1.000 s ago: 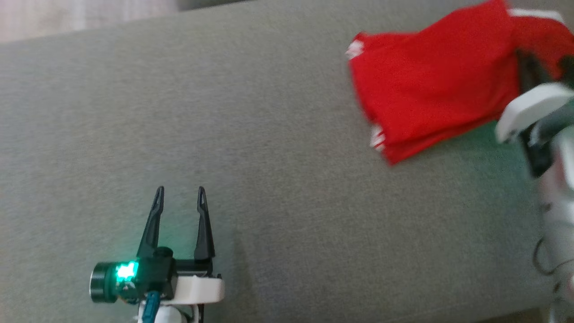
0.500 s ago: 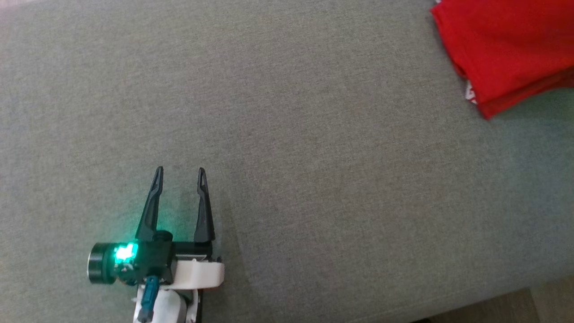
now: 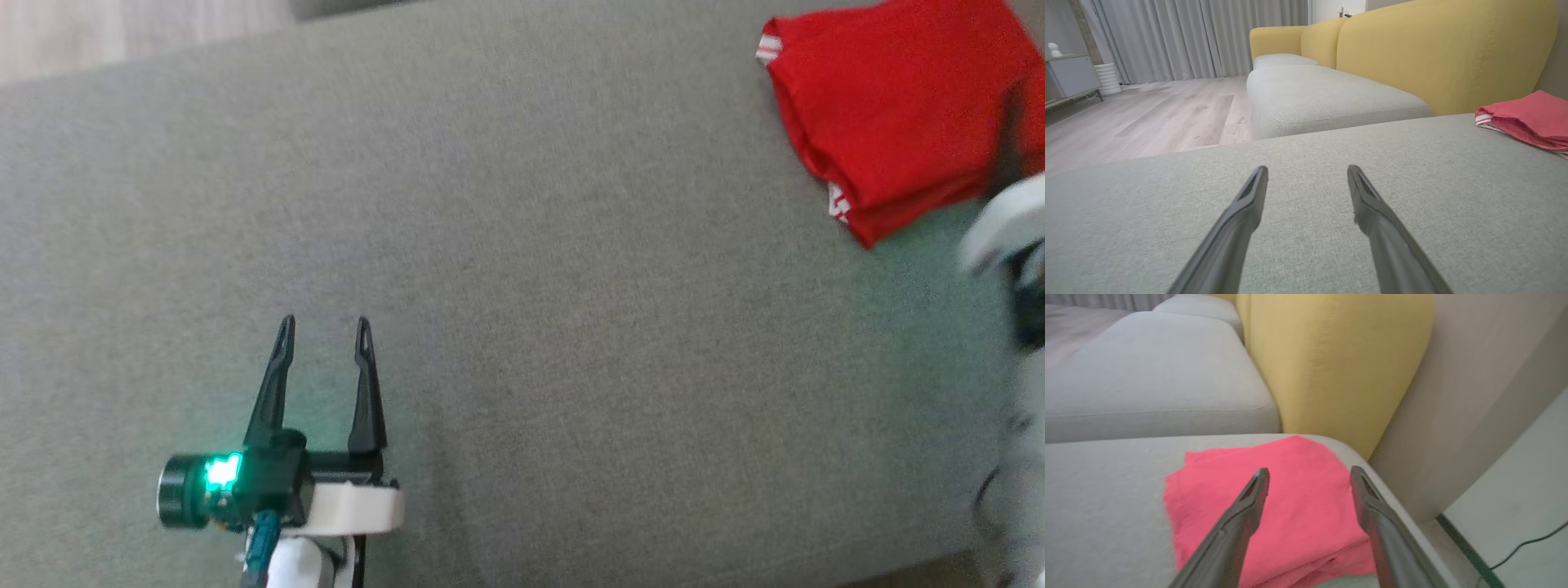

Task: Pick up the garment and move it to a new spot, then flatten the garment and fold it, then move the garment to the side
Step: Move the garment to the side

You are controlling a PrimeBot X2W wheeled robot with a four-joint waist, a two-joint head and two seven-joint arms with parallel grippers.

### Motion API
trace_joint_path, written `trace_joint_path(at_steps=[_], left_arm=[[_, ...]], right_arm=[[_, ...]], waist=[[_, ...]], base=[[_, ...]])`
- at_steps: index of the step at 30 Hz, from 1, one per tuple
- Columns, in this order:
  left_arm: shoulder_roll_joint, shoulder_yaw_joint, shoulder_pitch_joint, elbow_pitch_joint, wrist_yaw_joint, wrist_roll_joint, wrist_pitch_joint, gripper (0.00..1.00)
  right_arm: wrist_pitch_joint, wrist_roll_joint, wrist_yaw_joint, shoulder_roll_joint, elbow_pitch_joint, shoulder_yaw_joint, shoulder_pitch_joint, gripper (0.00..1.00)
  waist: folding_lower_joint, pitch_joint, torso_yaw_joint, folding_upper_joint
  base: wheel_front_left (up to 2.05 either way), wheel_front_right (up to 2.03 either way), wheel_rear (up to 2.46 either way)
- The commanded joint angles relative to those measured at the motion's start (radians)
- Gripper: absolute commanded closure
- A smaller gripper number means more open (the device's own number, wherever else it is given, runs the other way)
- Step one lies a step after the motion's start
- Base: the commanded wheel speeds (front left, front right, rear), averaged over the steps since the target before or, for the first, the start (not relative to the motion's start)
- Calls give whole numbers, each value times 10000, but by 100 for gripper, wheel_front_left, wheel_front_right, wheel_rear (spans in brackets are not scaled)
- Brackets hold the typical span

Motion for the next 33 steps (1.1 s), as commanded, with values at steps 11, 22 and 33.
trace_joint_path(at_steps=[11, 22, 33], left_arm=[[-17, 492, 963, 146, -199, -515, -51, 0], [-42, 804, 1606, -131, -323, -536, -51, 0], [-63, 1043, 2014, -46, -539, -465, -51, 0]], right_arm=[[-2637, 2263, -9, 1172, 408, 3563, 3208, 0], [-3482, 2199, -9, 1336, -1435, 4279, 5148, 0], [-3486, 2275, -9, 1416, -2275, 4261, 6347, 0]], waist=[[1, -2441, 979, 0], [1, -3452, 1853, 0], [1, -3859, 1982, 0]], base=[[0, 0, 0], [0, 0, 0], [0, 0, 0]])
